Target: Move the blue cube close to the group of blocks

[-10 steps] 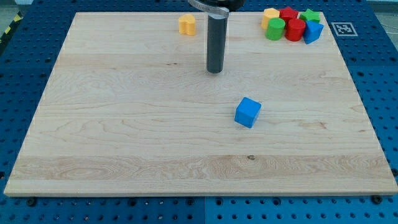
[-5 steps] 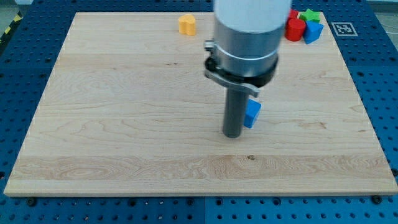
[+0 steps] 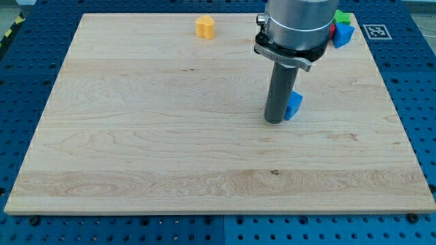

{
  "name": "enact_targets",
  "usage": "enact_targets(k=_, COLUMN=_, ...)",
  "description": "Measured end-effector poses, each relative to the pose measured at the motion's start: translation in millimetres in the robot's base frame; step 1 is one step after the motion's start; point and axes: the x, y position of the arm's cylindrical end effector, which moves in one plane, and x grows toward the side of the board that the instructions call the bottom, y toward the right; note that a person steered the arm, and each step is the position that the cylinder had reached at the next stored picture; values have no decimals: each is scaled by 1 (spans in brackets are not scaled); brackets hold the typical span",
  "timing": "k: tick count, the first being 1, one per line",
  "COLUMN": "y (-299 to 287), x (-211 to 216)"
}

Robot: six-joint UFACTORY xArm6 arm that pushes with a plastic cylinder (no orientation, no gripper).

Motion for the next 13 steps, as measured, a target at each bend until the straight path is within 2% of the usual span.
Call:
enact_targets(k=3, y=5, x=18)
enact_targets(k=6, y=14, x=-6)
enact_targets(k=8, y=-20, x=-10)
enact_targets(k=10, y=-2, x=-36)
enact_targets(k=11, y=7, x=-32)
enact_targets(k=12, y=9, x=5)
enact_targets(k=13, y=26, x=-20)
